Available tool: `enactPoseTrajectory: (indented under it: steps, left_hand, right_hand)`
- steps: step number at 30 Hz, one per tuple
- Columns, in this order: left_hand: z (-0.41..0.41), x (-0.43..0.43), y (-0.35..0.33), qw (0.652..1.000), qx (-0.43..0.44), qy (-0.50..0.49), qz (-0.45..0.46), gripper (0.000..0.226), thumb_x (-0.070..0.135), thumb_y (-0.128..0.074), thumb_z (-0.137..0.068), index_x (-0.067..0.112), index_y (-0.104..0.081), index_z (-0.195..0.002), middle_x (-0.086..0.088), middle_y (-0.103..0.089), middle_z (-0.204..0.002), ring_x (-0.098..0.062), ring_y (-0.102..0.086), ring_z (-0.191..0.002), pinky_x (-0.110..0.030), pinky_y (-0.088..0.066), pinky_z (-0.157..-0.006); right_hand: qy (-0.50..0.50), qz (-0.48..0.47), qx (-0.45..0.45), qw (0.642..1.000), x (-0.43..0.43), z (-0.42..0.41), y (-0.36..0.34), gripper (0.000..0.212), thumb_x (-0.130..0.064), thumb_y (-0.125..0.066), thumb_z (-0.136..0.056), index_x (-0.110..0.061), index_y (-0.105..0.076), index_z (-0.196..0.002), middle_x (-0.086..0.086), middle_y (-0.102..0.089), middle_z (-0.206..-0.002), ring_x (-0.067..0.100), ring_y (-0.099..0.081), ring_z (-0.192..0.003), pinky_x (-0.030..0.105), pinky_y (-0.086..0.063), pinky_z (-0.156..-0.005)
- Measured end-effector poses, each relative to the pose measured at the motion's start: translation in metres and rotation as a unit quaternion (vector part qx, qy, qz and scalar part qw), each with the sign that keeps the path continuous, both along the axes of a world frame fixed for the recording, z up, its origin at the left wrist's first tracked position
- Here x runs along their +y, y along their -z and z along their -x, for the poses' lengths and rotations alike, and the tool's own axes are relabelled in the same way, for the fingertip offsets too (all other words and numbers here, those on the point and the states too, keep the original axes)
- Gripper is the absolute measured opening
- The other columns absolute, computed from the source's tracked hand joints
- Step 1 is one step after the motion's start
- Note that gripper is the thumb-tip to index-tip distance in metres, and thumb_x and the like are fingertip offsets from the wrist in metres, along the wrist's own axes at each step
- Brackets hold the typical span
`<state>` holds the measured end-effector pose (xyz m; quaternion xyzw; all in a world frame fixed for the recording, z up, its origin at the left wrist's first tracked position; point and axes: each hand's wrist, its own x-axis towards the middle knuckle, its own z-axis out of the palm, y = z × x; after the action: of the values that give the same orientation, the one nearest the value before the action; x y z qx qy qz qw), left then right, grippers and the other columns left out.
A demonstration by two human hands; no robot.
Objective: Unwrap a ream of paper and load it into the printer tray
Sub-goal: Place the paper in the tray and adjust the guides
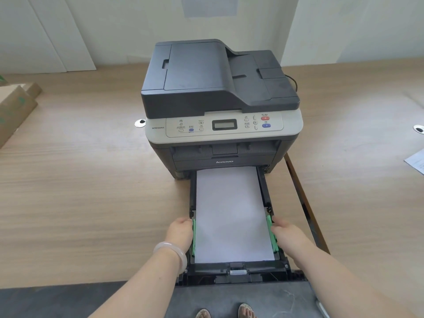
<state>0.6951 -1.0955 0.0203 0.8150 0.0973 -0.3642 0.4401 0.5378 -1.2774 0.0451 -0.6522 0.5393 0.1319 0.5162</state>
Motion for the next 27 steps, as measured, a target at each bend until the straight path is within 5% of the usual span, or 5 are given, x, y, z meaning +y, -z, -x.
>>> enactPoseTrajectory:
  steps: [3,9,17,24,27]
  left_hand:
    - [0.01,-0.001,-0.001,0.999,-0.019,0.027,0.007,0.045,0.007,-0.036,-0.096,0.009,-0.044,-0.14,0.0,-0.06,-0.104,-0.007,-0.045,-0.065,-0.009,-0.04,-0.047]
    - [0.014,-0.006,0.014,0.989,-0.003,0.133,-0.059,0.06,0.012,-0.034,-0.09,0.022,-0.029,-0.149,-0.01,-0.051,-0.137,-0.032,-0.057,-0.109,-0.032,-0.048,-0.089]
    - [0.019,-0.009,0.019,0.994,0.011,0.098,-0.04,0.06,0.01,-0.035,-0.09,0.026,-0.029,-0.148,-0.011,-0.048,-0.141,-0.036,-0.056,-0.115,-0.032,-0.047,-0.083]
    - [0.017,-0.006,0.006,0.998,0.008,0.068,0.013,0.054,0.002,-0.035,-0.092,0.018,-0.04,-0.143,0.004,-0.054,-0.095,-0.01,-0.045,-0.067,-0.02,-0.035,-0.057]
    - [0.017,-0.011,0.004,0.997,0.003,0.074,0.029,0.055,0.003,-0.035,-0.094,0.016,-0.029,-0.148,0.006,-0.049,-0.105,-0.002,-0.039,-0.064,-0.014,-0.03,-0.054]
  right_hand:
    - [-0.011,0.008,-0.009,1.0,0.003,0.0,0.003,0.052,-0.014,-0.034,-0.099,-0.019,-0.024,-0.15,0.011,-0.038,-0.151,0.031,-0.039,-0.135,0.039,-0.035,-0.107]
    - [-0.016,0.003,-0.015,1.0,0.01,0.003,0.005,0.057,-0.01,-0.035,-0.098,-0.019,-0.017,-0.152,0.011,-0.037,-0.151,0.032,-0.043,-0.131,0.036,-0.037,-0.105]
    - [-0.006,0.009,-0.021,1.0,0.017,0.003,0.011,0.06,-0.003,-0.033,-0.097,-0.02,-0.017,-0.152,0.018,-0.044,-0.144,0.039,-0.044,-0.129,0.043,-0.04,-0.103]
    - [-0.018,0.003,-0.013,1.0,0.007,0.002,0.011,0.059,-0.005,-0.035,-0.096,-0.019,-0.019,-0.152,0.013,-0.042,-0.147,0.033,-0.044,-0.132,0.039,-0.038,-0.105]
    - [-0.007,0.003,-0.016,1.0,0.003,0.001,0.011,0.056,-0.007,-0.036,-0.097,-0.016,-0.021,-0.151,0.01,-0.035,-0.153,0.03,-0.036,-0.137,0.036,-0.033,-0.108]
